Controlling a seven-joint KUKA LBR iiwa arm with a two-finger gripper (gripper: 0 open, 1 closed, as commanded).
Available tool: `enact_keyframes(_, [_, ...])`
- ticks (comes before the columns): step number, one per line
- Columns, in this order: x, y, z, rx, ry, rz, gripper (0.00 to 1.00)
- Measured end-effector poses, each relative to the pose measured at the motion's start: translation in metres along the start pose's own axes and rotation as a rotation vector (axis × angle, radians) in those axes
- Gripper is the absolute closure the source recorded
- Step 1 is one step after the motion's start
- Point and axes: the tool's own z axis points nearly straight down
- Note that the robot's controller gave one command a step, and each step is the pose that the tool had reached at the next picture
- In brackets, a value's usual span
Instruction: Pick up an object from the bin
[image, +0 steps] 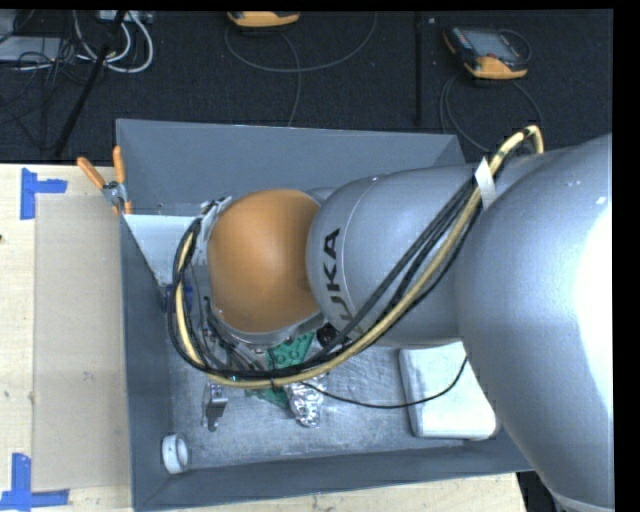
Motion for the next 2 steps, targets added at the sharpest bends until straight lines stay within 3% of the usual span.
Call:
enact_keyframes(1, [0.04, -0.008, 0.074, -0.004, -0.012, 0.013, 0.0])
enact_keyframes(2, [-0.044, -0.05, 0.08, -0.007, -0.016, 0.031, 0.0])
